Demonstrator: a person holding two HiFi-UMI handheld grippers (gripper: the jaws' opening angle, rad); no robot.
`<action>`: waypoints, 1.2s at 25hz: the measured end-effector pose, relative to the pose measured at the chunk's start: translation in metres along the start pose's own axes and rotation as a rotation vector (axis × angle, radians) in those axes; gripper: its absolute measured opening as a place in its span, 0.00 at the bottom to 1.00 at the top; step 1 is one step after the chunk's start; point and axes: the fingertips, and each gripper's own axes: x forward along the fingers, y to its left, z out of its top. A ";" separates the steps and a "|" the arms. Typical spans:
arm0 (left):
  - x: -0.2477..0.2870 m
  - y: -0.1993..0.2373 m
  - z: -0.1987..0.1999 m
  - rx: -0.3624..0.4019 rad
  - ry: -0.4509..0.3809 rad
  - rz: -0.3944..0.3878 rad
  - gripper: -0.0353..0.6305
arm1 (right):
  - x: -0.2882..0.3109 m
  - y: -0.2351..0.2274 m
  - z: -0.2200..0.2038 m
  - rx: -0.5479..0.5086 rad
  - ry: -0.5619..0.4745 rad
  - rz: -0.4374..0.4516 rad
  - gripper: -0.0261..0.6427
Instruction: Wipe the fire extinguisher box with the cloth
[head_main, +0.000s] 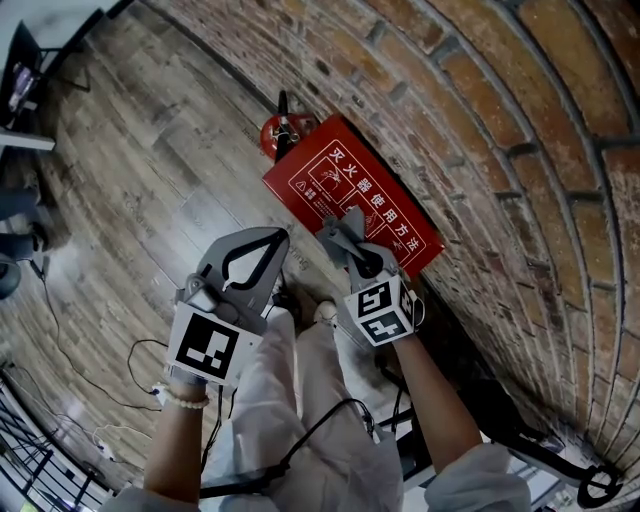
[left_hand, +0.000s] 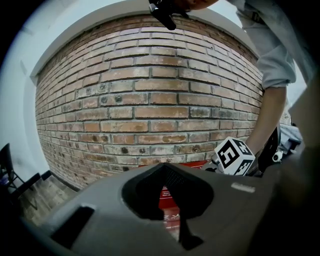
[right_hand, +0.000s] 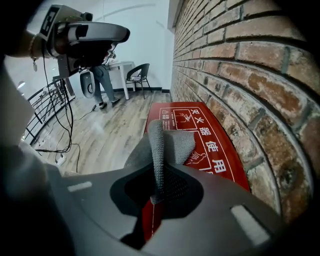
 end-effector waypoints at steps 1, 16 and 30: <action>0.000 -0.001 0.001 0.000 -0.001 -0.001 0.05 | -0.003 0.000 -0.004 0.000 0.003 -0.004 0.07; 0.001 -0.011 0.004 0.005 -0.006 -0.016 0.05 | -0.047 0.004 -0.074 0.062 0.076 -0.044 0.07; -0.002 -0.018 0.002 0.002 -0.005 -0.021 0.05 | -0.059 0.001 -0.106 0.077 0.130 -0.070 0.07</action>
